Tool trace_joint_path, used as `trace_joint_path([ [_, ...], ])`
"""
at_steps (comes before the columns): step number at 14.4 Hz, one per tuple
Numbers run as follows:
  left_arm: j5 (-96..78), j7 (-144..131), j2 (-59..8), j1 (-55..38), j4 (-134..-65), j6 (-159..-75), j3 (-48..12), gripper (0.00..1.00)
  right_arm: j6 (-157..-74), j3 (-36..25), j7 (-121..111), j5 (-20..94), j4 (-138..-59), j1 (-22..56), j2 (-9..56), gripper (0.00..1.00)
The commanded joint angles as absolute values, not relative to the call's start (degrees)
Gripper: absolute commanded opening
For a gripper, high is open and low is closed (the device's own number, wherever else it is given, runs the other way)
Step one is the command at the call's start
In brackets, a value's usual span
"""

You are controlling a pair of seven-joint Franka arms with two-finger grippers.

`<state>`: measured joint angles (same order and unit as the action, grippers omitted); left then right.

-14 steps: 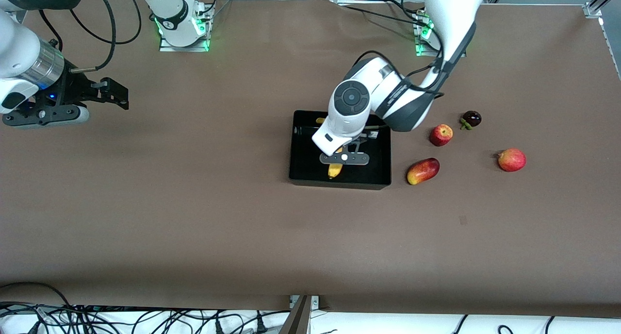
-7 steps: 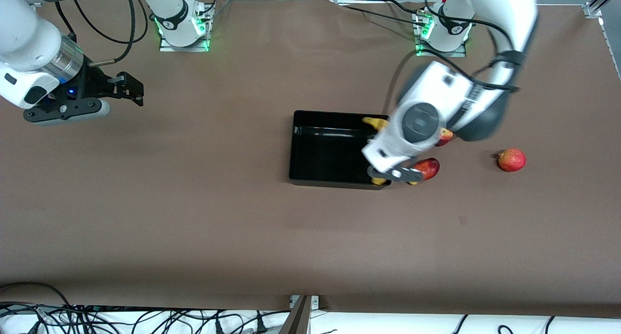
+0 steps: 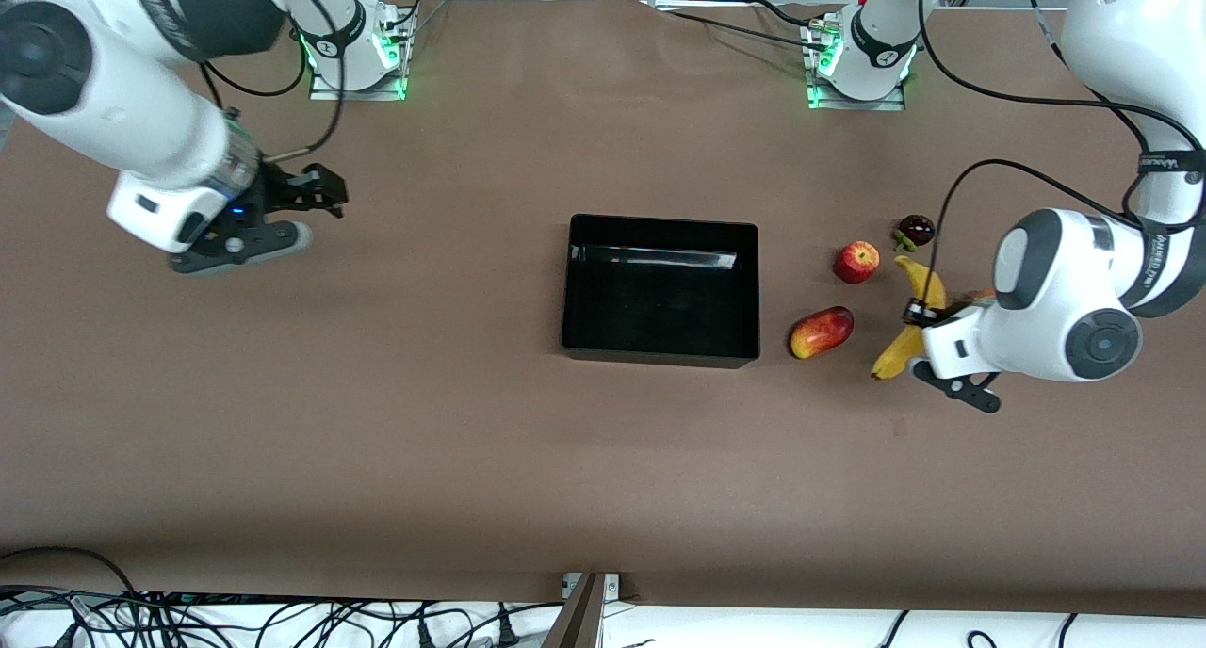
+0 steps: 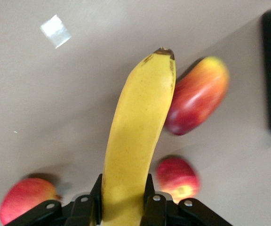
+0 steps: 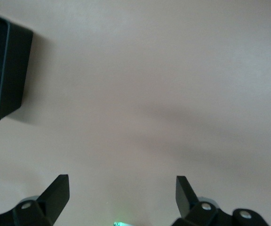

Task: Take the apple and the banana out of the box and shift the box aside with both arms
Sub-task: 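Place the banana beside the apples while the right gripper reaches forward, then lower the right gripper to the box rim while the left gripper withdraws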

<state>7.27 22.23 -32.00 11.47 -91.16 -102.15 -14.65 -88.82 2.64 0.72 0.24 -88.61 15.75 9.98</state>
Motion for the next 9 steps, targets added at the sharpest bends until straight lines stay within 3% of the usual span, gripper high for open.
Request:
trace_joint_path([
  [1,11.9,27.3,-29.8,12.6,-101.1,-111.6,-14.1,0.20,-88.9,2.3,1.4,0.9,-87.9,20.4,11.0,1.00],
  [4,12.9,27.3,-29.9,14.0,-107.7,-121.9,-13.9,0.22,-94.7,2.4,13.3,1.4,-88.0,26.0,15.9,1.00],
  [5,12.9,27.3,-29.9,14.1,-109.0,-123.6,-13.9,0.26,-97.4,2.4,16.8,2.4,-88.0,27.9,17.6,1.00],
  [6,12.9,27.2,-30.0,14.0,-109.1,-123.7,-13.9,0.44,-99.6,2.4,20.0,3.9,-87.9,29.3,19.1,1.00],
  [7,12.8,26.8,-30.0,14.0,-109.1,-123.7,-13.9,0.99,-102.1,2.4,23.3,6.0,-87.9,30.5,21.1,1.00],
  [9,12.8,26.9,-29.6,14.1,-108.5,-123.2,-14.0,1.00,-106.9,2.4,29.2,7.6,-88.0,33.0,24.4,1.00],
])
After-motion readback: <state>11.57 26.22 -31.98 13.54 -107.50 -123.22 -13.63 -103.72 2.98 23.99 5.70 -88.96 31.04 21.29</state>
